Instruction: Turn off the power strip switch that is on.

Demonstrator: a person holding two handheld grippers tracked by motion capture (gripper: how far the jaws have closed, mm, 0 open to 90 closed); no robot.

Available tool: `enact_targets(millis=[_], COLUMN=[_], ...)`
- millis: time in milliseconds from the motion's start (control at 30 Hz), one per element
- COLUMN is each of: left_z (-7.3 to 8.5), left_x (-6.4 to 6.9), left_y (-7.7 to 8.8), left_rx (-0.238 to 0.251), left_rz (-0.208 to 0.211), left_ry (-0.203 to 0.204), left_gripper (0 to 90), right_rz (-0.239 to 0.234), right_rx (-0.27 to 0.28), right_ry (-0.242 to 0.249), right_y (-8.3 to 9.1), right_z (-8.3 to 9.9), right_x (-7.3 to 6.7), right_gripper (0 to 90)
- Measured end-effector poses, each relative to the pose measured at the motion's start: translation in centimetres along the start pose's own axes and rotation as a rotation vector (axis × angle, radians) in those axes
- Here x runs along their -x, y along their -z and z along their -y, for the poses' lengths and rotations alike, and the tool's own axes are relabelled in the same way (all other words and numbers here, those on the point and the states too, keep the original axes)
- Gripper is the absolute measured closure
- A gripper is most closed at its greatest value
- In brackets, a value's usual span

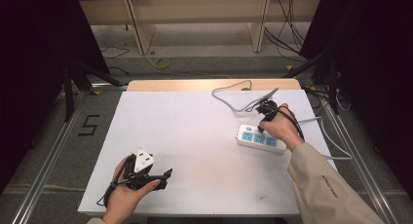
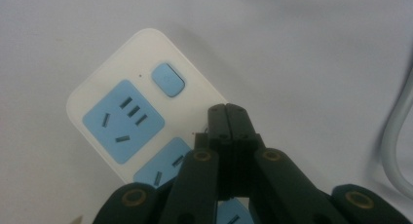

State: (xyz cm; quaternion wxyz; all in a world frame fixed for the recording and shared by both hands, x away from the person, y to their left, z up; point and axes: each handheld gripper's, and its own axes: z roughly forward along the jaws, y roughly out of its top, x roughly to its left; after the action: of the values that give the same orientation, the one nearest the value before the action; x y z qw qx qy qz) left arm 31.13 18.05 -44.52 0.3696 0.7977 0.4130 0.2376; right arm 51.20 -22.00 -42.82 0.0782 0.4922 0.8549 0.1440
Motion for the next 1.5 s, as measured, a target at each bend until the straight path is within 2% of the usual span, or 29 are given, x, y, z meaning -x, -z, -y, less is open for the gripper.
enact_targets(millis=[200, 367, 867, 1233, 1500], left_z=[0.03, 0.02, 0.00, -0.03, -0.05], left_x=[-0.05, -0.04, -0.01, 0.02, 0.08], left_y=[0.00, 0.00, 0.02, 0.00, -0.03], left_rx=[-0.002, -0.001, 0.000, 0.000, 0.004], left_rz=[-0.001, 0.000, 0.000, 0.001, 0.001], left_ry=[0.003, 0.002, -0.001, -0.004, -0.002], left_gripper=[16.9, 16.9, 16.8, 16.8, 16.8], right_rz=[0.004, -0.012, 0.020, 0.045, 0.042], right_rx=[-0.005, -0.005, -0.040, -0.046, -0.049], right_ry=[-0.001, -0.011, 0.008, 0.028, 0.024], right_y=[-0.02, -0.02, -0.07, -0.19, -0.20], right_z=[-0.10, -0.06, -0.53, -0.61, -0.64], right_x=[-0.06, 0.13, -0.31, -0.66, -0.62], right_gripper=[90.0, 90.0, 90.0, 90.0, 90.0])
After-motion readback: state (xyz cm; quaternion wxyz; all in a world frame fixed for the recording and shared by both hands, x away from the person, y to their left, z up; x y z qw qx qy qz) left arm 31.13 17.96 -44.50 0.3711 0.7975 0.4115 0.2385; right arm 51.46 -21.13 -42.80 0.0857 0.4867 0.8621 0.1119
